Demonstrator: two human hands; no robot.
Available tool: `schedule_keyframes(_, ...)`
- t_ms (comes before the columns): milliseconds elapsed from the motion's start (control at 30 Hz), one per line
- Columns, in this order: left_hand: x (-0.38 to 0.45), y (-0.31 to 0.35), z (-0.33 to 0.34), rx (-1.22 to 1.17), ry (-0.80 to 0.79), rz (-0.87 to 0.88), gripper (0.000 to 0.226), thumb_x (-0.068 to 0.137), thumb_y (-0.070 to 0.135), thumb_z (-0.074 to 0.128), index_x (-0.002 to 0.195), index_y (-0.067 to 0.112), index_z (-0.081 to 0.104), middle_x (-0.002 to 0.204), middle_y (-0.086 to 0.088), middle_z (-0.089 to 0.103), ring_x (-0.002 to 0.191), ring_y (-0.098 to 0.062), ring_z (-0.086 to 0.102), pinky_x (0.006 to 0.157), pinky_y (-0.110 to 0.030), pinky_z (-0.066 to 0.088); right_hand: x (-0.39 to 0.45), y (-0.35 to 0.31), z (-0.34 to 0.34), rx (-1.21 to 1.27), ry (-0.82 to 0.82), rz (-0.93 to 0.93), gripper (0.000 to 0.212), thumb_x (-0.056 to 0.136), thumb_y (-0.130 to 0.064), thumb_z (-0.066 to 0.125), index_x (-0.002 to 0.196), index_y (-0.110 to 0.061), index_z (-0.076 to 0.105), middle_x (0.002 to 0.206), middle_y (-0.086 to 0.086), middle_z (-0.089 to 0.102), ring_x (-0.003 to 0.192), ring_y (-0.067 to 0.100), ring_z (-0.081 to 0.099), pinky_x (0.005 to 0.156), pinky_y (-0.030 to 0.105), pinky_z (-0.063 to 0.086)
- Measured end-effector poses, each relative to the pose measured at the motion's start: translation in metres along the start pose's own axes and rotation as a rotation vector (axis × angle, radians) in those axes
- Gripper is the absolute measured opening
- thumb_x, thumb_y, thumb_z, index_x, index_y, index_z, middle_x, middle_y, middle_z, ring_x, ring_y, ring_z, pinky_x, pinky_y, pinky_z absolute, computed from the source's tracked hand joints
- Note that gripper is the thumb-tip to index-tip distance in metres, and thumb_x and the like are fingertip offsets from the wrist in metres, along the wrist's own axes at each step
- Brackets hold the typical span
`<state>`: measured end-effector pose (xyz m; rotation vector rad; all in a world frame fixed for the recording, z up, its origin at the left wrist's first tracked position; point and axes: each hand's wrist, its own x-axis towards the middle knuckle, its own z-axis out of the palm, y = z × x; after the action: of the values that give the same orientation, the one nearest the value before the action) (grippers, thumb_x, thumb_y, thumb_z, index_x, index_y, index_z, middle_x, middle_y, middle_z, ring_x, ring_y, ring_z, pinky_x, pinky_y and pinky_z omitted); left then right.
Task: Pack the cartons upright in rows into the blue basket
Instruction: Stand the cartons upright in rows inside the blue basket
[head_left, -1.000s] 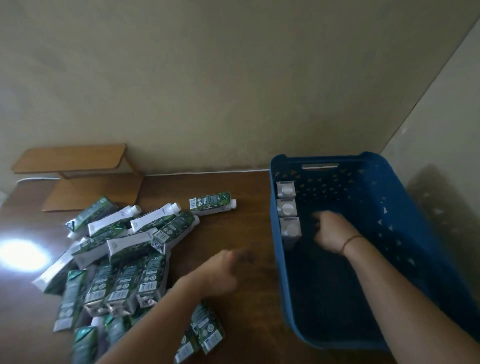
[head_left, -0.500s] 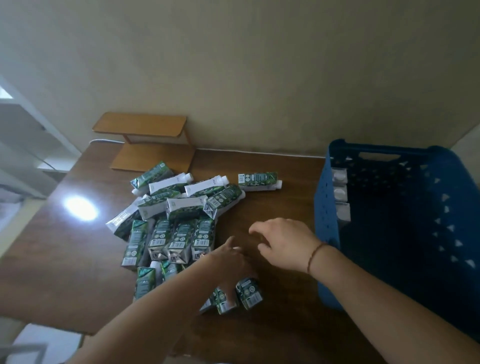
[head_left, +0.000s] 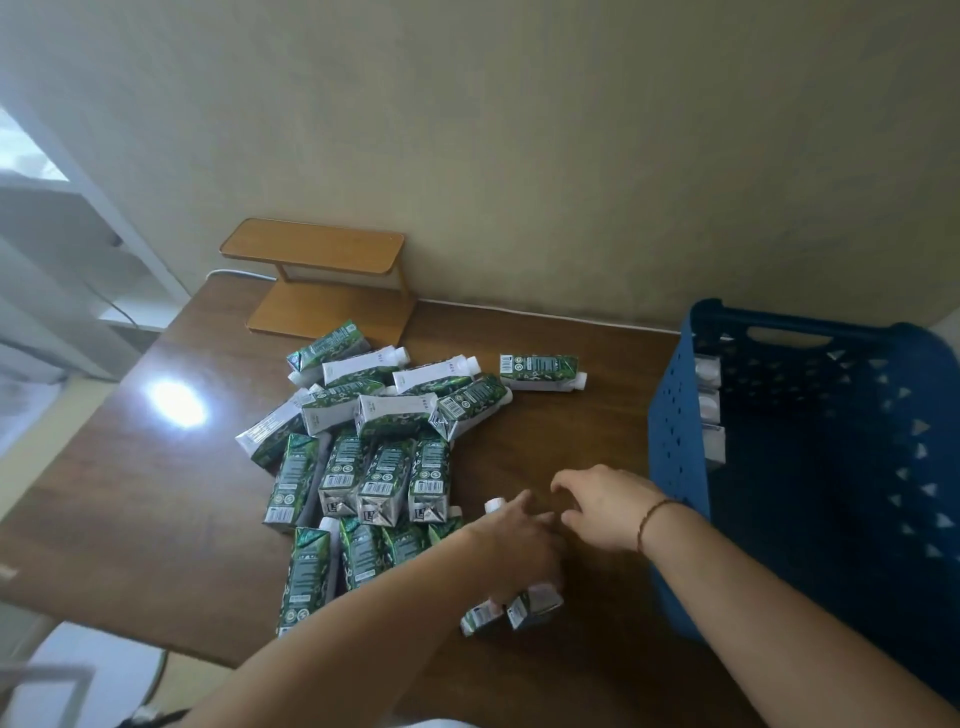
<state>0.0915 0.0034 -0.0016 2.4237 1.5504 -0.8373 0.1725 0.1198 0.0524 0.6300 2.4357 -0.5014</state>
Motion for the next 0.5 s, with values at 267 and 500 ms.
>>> schedule_keyframes(267,-0.02,0.011,0.044,-0.352,0.992,-0.27,0.034,0.093,0.006,0.046,0.119,0.025,0.055,0.092,0.002,0.046,0.066,-0.021,0.05,0.053,-0.03,0.041,0.003,0.002,-0.008,0.341,0.122,0.161,0.055,0.1,-0.048,0.037,0.147,-0.022,0.028,0.138,0.009,0.052,0.105,0.026,0.061,0.08,0.035,0.051)
schedule_keyframes(500,-0.008,0.02,0.032,-0.352,1.272,-0.386,0.026,0.094,0.008,0.052,0.116,0.022,0.05,0.096,0.0,0.042,0.072,-0.019,0.048,0.06,-0.026,0.037,0.003,0.009,-0.017,0.628,0.304,0.058,0.057,0.083,-0.041,0.07,0.132,-0.029,0.045,0.124,-0.005,0.056,0.104,0.016,0.058,0.085,0.033,0.053)
